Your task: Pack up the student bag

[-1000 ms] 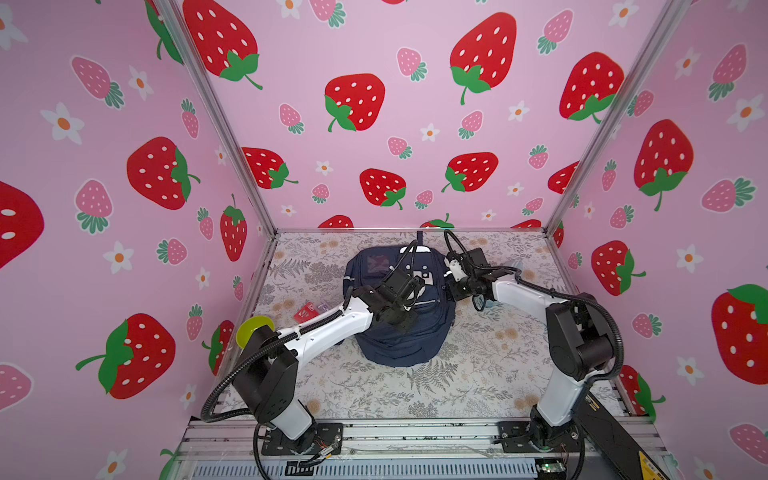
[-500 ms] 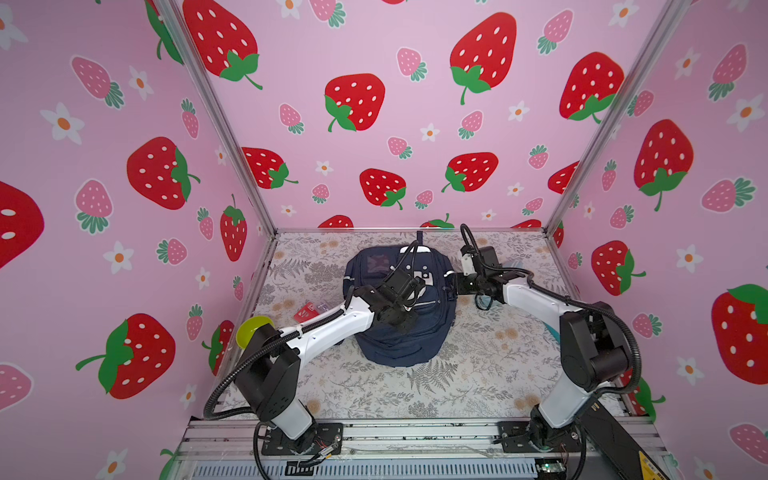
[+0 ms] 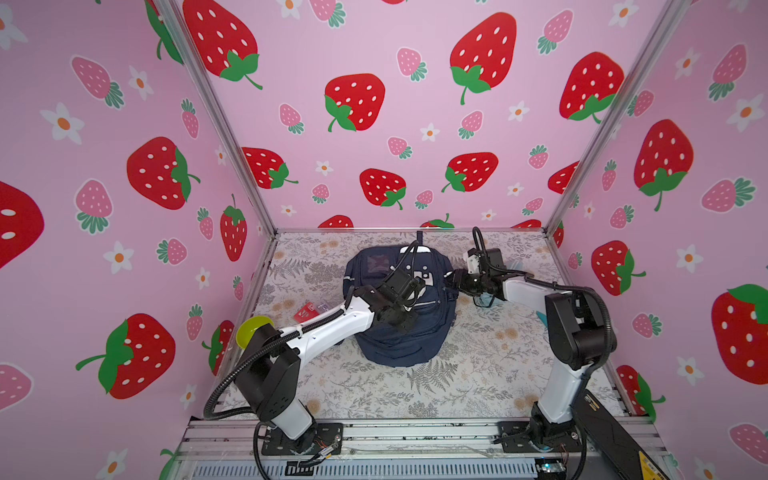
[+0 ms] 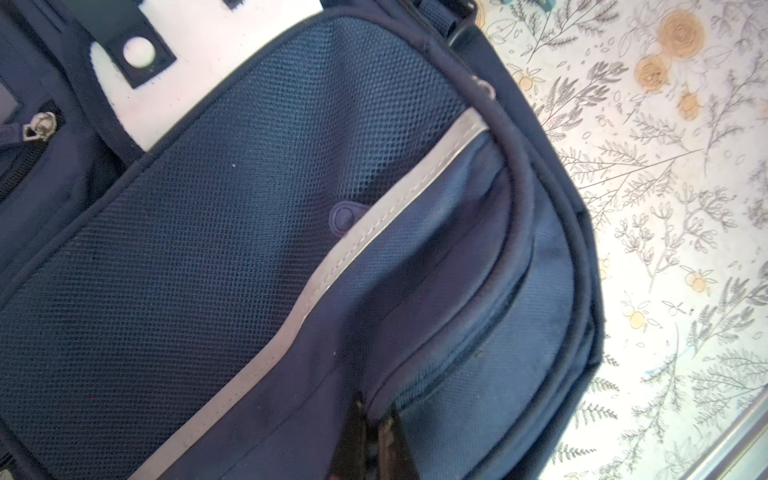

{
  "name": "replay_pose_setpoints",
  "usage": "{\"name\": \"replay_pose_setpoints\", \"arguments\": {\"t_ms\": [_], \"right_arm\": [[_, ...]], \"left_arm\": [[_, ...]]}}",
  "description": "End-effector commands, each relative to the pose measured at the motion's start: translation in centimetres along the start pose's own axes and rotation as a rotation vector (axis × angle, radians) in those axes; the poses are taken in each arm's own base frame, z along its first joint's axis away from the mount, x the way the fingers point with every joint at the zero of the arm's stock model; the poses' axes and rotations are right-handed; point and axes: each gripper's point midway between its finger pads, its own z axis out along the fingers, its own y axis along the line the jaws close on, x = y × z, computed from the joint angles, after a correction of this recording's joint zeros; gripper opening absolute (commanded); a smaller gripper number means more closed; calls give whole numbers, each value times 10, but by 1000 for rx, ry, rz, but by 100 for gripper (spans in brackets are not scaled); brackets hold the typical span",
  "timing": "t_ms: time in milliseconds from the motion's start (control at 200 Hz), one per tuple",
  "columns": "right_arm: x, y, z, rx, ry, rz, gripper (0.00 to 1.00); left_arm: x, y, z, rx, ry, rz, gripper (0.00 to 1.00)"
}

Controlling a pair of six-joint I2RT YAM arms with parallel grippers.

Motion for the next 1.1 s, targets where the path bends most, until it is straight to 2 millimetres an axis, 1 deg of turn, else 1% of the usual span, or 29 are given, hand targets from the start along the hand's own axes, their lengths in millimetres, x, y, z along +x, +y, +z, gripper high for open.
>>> {"name": "replay_pose_setpoints", "arguments": {"t_ms": [0, 125, 140, 180, 310, 455, 670, 830, 870, 895, 930, 1000, 1020, 1030, 1045, 1095], "right_arm": [[10, 18, 3, -164, 46, 13, 52], [17, 30, -1, -270, 61, 9, 52], [18, 31, -1, -278, 66, 10, 49], [20, 32, -1, -293, 74, 11, 48], [23, 33, -5, -310, 67, 10, 45], [24, 33, -16, -346, 42, 26, 41], [30, 42, -30, -399, 30, 14, 34], [31, 47, -37, -413, 16, -21, 33], [30, 45, -36, -395, 10, -26, 33], [30, 43, -36, -375, 7, -36, 34], [27, 38, -35, -333, -3, -50, 37], [20, 35, -37, -303, -33, -63, 50], [17, 36, -38, -302, -39, -66, 51], [15, 36, -38, -303, -40, -68, 54], [14, 35, -37, -301, -39, -69, 57], [8, 33, -33, -287, -33, -84, 60]], "left_arm": [[-15, 2, -11, 26, -46, -39, 0], [-17, 5, -12, 33, -52, -55, 0], [-17, 5, -12, 34, -51, -58, 0], [-17, 6, -12, 36, -53, -63, 0], [-17, 7, -12, 38, -53, -69, 0], [-17, 10, -13, 38, -53, -78, 0], [-18, 14, -13, 45, -60, -96, 0], [-18, 15, -13, 46, -62, -102, 0], [-18, 15, -14, 47, -61, -102, 0], [-19, 15, -14, 47, -63, -101, 0], [-18, 16, -14, 47, -62, -102, 0], [-18, 15, -14, 56, -63, -101, 0], [-18, 14, -14, 61, -63, -99, 0], [-17, 14, -14, 62, -60, -99, 0], [-18, 13, -13, 64, -59, -99, 0], [-17, 14, -13, 64, -55, -99, 0]]}}
